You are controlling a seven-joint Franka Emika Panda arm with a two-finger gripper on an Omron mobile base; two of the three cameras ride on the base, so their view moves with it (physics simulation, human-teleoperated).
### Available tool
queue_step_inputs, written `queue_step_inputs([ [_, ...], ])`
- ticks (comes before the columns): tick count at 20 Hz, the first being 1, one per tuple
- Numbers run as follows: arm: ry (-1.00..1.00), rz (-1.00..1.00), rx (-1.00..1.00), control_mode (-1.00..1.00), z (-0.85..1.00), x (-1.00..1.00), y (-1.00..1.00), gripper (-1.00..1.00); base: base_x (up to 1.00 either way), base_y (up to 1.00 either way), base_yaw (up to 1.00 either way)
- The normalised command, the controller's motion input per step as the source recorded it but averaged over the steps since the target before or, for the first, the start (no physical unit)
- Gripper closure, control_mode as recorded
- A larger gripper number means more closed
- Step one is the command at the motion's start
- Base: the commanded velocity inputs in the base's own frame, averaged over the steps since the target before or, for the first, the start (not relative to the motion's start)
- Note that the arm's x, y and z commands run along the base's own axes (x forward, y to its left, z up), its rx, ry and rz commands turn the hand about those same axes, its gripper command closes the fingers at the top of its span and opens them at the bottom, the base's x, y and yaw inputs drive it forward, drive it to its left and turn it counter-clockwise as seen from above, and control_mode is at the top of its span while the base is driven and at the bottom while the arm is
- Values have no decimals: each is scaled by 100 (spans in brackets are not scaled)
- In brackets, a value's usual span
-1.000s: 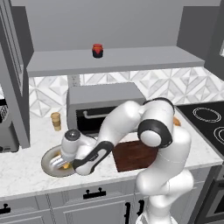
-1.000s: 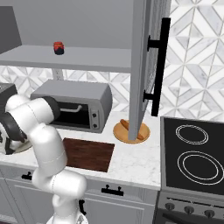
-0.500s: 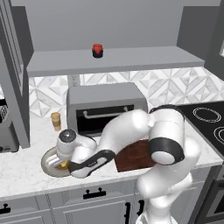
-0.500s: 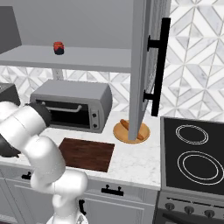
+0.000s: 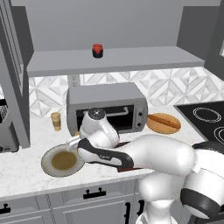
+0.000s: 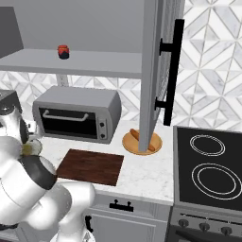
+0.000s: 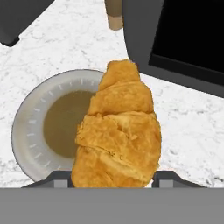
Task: From the different types of pastries on the counter, select a croissant and place it on the cutting board. Then retrieve a jar of jam from the cabinet and place it alongside the croissant on the cutting board.
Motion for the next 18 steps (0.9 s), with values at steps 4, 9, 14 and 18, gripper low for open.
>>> queue_step_inputs([
  [4,1,0,1,-100,0,-39,-100,100,0,0,0],
  [9,-2,0,0,-100,-1,-27,-100,100,0,0,0],
  [14,-3,0,-7,-100,23,-4,-100,100,0,0,0],
  [18,0,-4,-8,-100,38,4,-100,100,0,0,0],
])
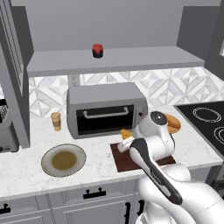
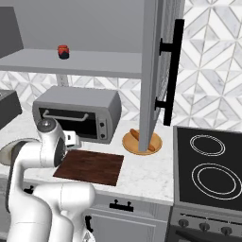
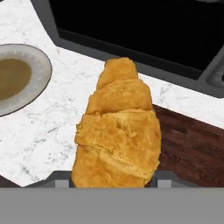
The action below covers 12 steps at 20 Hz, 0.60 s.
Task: From the different types of pastries on the counter, select a croissant and place it on the cutting board. Then retrieve a jar of jam from the cabinet and place it alongside the croissant on the cutting board.
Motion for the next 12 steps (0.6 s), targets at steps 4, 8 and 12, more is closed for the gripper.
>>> queue_step_inputs([
  [4,3,-6,-2,-100,6,12,-54,100,0,0,0],
  [8,5,0,0,-100,-28,0,0,100,0,0,0],
  [12,20,0,-19,-100,-53,0,0,100,0,0,0],
])
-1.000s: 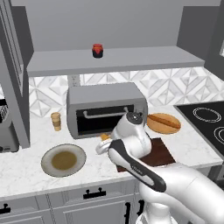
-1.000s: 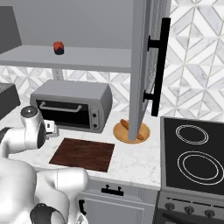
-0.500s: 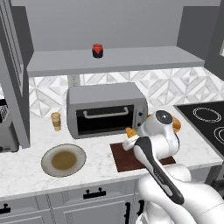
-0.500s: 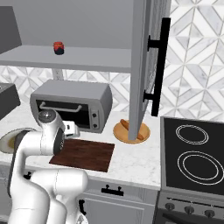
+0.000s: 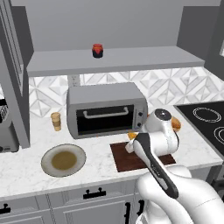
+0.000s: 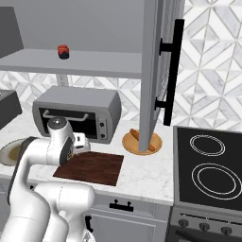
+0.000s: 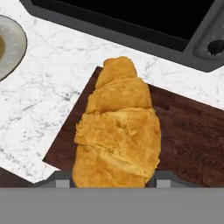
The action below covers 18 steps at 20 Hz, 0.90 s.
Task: From the different types of pastries on the counter, select a croissant and place it on the cutting board. Then retrieve a jar of jam from the cabinet and place it alongside the croissant on the cutting board.
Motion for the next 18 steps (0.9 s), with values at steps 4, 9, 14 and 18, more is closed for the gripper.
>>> queue_step_inputs([
  [4,3,0,-5,-100,-19,2,0,100,0,0,0],
  [9,0,0,-4,-100,-61,1,0,100,0,0,0],
  [14,-18,0,0,-100,-68,0,0,100,0,0,0],
  [18,-27,0,0,-100,-71,0,0,100,0,0,0],
])
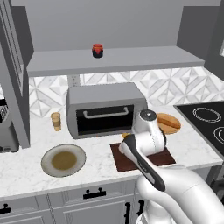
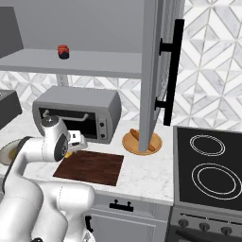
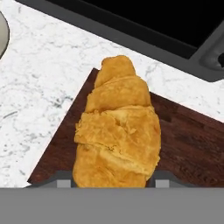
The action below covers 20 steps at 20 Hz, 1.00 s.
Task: From the different types of pastries on the counter, select a croissant and place it on the cutting board. Then retrieve a jar of jam from the cabinet and place it alongside the croissant on the cutting board.
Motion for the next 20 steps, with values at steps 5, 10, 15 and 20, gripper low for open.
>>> queue_step_inputs([
  [5,-3,0,5,-100,-70,-13,0,100,0,0,0],
  [10,0,0,8,-100,-66,-6,-8,100,0,0,0],
  [15,-5,0,0,-100,-98,-5,-19,100,0,0,0],
  [20,-11,0,0,-100,-79,-13,-18,100,0,0,0],
])
